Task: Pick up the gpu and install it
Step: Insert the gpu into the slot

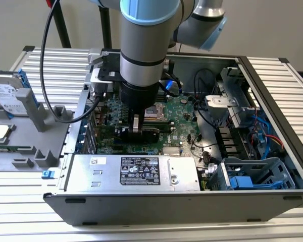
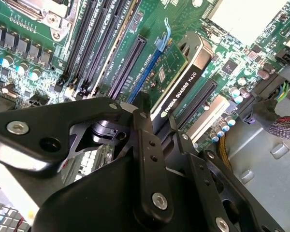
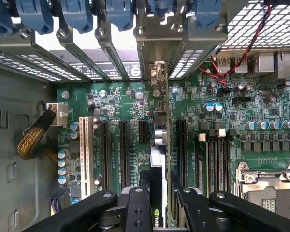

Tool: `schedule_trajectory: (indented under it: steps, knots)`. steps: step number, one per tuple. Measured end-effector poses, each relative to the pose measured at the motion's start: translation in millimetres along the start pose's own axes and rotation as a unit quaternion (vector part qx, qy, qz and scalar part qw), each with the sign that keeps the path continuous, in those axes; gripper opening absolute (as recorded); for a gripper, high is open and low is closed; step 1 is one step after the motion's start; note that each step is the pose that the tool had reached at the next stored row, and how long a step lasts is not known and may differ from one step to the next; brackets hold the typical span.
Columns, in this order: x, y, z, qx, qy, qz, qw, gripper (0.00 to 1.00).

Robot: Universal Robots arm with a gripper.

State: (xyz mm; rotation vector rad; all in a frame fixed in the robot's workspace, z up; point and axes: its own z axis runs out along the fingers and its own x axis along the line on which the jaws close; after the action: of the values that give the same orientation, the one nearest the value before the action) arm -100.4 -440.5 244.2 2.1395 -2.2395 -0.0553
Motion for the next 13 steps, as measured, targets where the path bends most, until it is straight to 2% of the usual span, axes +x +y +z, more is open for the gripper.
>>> schedule_trajectory:
  steps: [6,13]
  knots:
    - [0.0,-0.4,9.9,-0.0001,0.0,0.0,1.0,0.0]
    - [0.0,-0.5,11.3,0.0,0.0,0.0,1.0,0.0]
